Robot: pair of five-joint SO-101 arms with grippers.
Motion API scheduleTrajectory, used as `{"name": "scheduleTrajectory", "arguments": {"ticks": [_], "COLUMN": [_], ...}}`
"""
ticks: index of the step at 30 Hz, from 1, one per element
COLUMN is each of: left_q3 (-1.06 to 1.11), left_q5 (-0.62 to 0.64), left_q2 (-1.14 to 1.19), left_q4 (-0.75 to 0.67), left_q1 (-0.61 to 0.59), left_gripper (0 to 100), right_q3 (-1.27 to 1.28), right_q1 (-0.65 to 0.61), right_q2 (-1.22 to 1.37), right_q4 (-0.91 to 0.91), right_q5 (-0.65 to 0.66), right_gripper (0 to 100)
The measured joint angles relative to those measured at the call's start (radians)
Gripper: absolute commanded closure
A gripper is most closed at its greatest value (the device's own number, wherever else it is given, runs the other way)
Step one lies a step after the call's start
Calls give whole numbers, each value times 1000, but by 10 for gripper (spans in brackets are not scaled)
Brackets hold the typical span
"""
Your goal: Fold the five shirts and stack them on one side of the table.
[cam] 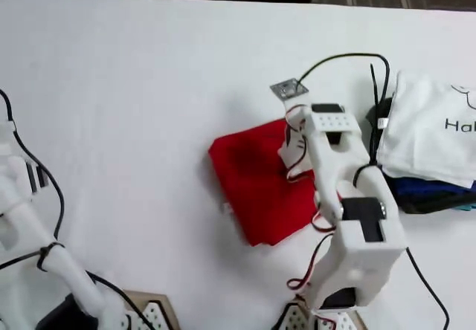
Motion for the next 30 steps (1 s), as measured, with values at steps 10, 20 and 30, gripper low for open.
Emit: {"name": "scheduleTrajectory", "arguments": {"ticks": [10,20,30], "left_q3": [0,-71,-75], "left_q5": [0,0,55], "left_q2": [0,0,0], "left_q4": [0,0,0], "left_q1": [0,9,9], "left_gripper": [797,797,797], "right_q3": [-46,-46,-15], "right_q1": [-109,-167,-127], "right_q2": [58,60,-54], "right_q4": [101,104,106], "right_q5": [25,31,43], "right_gripper": [834,977,975]}}
